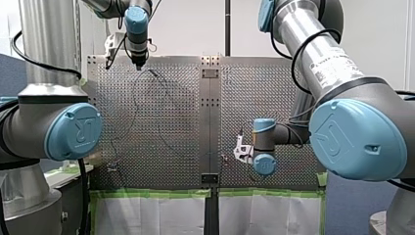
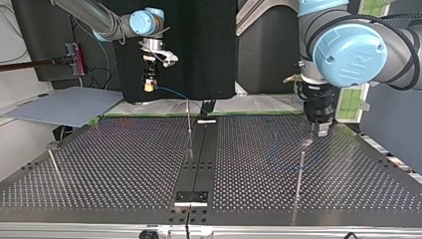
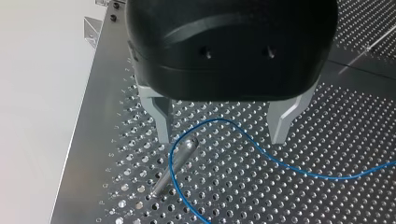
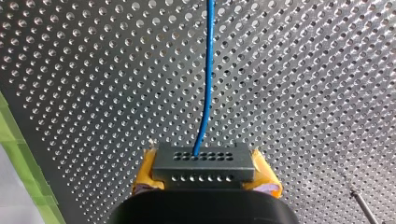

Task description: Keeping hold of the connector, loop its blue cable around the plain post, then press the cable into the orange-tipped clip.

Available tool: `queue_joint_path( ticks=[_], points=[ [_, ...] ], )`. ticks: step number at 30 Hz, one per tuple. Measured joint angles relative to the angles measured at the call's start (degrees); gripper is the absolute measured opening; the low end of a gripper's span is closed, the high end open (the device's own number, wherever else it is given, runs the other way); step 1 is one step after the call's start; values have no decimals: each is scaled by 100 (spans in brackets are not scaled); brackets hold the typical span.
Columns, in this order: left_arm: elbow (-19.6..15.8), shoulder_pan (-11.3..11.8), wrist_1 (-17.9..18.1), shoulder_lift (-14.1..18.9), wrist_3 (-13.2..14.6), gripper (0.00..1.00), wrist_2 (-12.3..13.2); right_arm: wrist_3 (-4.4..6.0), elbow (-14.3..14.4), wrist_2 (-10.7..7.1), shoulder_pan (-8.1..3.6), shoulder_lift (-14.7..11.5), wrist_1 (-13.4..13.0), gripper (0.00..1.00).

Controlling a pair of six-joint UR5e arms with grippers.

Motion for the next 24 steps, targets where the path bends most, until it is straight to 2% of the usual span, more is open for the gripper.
queue_joint_path(
  ticks=[4,10,16,24],
  points=[
    [0,-16,21,0,68,100,12,-2,0,0,0,0,1,0],
    [0,-148,257,0,334,100,232,0,-1,0,2,0,7,0],
    [2,-339,562,-34,353,100,357,1,0,0,2,0,16,0],
    [23,-625,1040,-418,423,100,301,-12,0,0,16,0,-60,0]
  ],
)
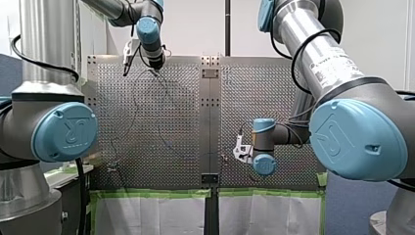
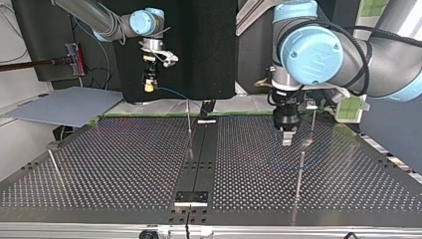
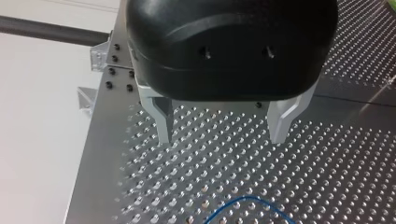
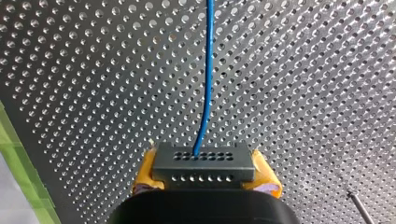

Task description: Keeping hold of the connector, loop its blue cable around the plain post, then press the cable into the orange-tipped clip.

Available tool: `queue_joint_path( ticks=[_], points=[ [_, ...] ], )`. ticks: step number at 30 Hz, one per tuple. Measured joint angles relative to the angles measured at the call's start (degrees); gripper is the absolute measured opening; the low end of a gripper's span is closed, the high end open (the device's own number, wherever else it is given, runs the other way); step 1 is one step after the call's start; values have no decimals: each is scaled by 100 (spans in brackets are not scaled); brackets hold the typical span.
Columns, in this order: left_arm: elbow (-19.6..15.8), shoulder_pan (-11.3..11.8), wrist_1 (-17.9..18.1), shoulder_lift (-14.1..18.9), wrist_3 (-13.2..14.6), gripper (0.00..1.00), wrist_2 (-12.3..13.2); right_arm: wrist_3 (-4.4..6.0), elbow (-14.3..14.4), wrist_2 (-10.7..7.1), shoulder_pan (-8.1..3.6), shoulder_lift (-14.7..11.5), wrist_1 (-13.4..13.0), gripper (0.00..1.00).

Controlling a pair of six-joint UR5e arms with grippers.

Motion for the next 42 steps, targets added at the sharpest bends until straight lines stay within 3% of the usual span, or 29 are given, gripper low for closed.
queue_joint_path(
  ticks=[15,23,33,37,42],
  points=[
    [667,-741,794,-816,553,100,-756,-30,-2,0,16,0,-13,0],
    [969,-684,878,-1248,986,100,-1189,-22,-1,0,11,0,-35,0],
    [819,-558,1002,-1510,1507,100,-1739,-13,0,0,5,0,-36,0],
    [802,-536,1161,-1519,1705,100,-1779,-13,-1,0,5,0,-36,0],
    [797,-548,1322,-1656,1969,100,-1613,-19,-1,0,5,0,-36,0]
  ],
)
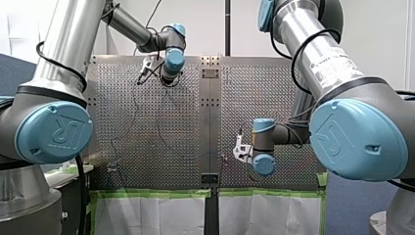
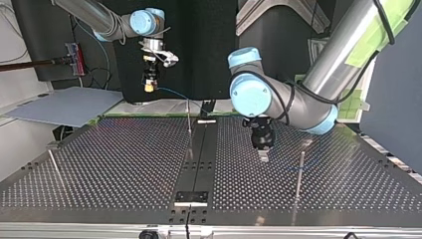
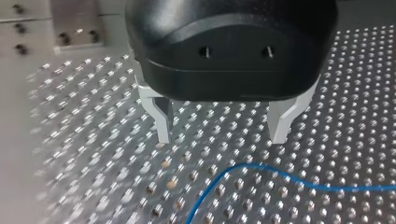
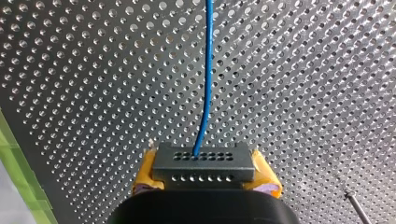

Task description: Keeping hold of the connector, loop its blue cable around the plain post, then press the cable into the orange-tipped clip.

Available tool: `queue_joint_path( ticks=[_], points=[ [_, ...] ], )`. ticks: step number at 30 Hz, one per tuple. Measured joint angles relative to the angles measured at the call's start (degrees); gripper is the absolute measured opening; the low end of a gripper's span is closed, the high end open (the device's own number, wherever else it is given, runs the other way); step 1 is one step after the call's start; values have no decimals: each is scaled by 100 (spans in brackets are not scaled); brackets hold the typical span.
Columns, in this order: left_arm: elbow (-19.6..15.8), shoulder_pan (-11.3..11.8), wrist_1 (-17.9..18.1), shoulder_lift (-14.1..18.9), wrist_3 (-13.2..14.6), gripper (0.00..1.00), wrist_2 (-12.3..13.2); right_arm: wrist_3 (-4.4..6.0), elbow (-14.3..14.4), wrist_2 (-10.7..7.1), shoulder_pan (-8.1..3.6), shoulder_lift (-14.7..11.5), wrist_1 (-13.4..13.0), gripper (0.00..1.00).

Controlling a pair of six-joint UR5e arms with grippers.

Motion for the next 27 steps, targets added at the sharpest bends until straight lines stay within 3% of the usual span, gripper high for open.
queue_joint_path(
  ticks=[8,15,27],
  points=[
    [2,-44,203,-346,376,100,-151,-2,1,0,-2,0,5,0],
    [4,-32,467,-390,668,100,-207,-9,1,0,-8,0,-7,0],
    [109,113,707,-400,792,100,-288,-12,0,0,-1,0,-21,0]
  ],
)
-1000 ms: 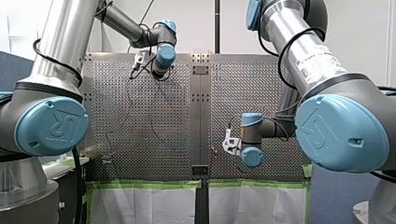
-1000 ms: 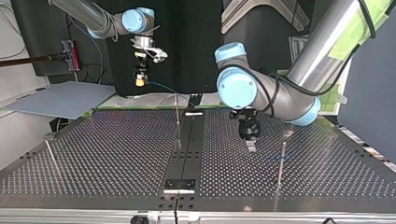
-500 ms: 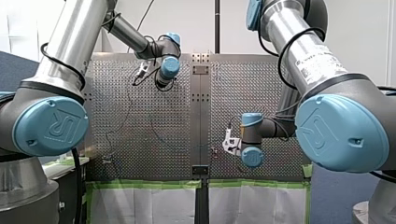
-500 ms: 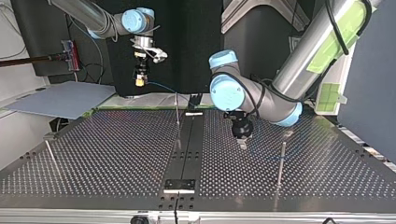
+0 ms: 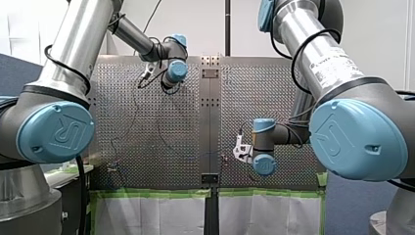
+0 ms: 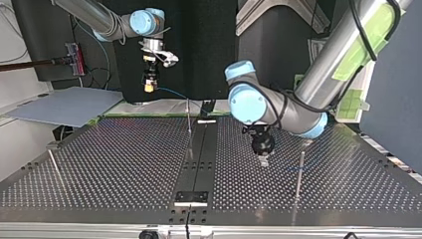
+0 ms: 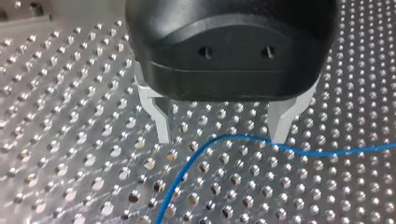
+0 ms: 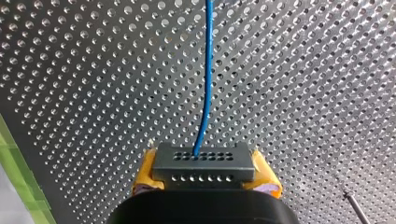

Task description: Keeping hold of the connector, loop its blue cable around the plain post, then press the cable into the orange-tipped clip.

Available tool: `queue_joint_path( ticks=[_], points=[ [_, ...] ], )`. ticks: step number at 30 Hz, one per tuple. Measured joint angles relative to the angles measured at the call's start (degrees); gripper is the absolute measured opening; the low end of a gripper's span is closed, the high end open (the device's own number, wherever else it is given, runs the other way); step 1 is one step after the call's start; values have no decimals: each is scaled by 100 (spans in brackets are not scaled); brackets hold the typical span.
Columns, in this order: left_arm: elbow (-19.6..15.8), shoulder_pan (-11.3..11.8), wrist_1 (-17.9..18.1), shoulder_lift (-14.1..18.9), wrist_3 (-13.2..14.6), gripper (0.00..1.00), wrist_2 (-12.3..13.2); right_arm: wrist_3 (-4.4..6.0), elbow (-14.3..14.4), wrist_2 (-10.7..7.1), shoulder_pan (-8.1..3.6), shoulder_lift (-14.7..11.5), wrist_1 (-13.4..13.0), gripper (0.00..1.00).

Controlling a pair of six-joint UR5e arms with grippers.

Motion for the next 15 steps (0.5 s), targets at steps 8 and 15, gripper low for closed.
queue_joint_path(
  ticks=[8,15],
  points=[
    [133,37,-16,-210,-2,100,-12,0,1,0,14,0,0,0],
    [221,122,92,-387,20,100,-25,0,0,0,19,0,12,0]
  ],
)
